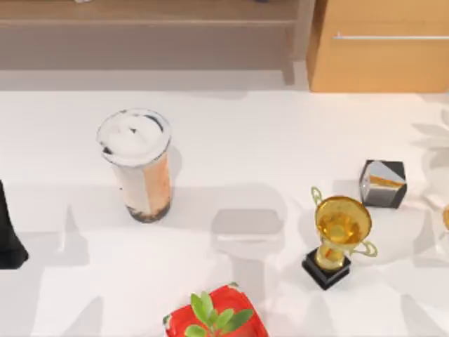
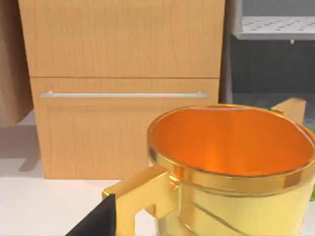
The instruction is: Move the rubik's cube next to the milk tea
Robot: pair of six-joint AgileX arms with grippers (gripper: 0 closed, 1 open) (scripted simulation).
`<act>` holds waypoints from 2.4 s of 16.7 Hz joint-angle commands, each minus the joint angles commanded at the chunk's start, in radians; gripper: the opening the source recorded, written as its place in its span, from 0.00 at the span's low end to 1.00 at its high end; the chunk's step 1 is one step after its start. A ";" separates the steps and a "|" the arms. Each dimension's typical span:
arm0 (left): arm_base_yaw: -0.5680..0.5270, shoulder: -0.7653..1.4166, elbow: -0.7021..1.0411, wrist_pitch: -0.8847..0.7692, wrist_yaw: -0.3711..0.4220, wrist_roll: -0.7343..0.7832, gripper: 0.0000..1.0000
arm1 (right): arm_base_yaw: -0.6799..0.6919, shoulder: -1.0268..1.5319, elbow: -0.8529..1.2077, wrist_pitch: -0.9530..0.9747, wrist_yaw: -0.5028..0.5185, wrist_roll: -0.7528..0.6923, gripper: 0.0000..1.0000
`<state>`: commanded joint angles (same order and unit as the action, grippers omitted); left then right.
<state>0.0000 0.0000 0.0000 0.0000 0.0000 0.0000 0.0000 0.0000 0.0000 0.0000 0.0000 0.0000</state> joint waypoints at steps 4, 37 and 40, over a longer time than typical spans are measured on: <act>-0.012 0.032 0.032 0.005 -0.011 0.000 1.00 | 0.000 0.000 0.000 0.000 0.000 0.000 1.00; -0.460 1.769 1.620 0.157 -0.422 0.018 1.00 | 0.000 0.000 0.000 0.000 0.000 0.000 1.00; -0.446 1.802 1.679 0.129 -0.406 0.017 1.00 | 0.000 0.000 0.000 0.000 0.000 0.000 1.00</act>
<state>-0.4464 1.8016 1.6786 0.1293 -0.4061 0.0170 0.0000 0.0000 0.0000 0.0000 0.0000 0.0000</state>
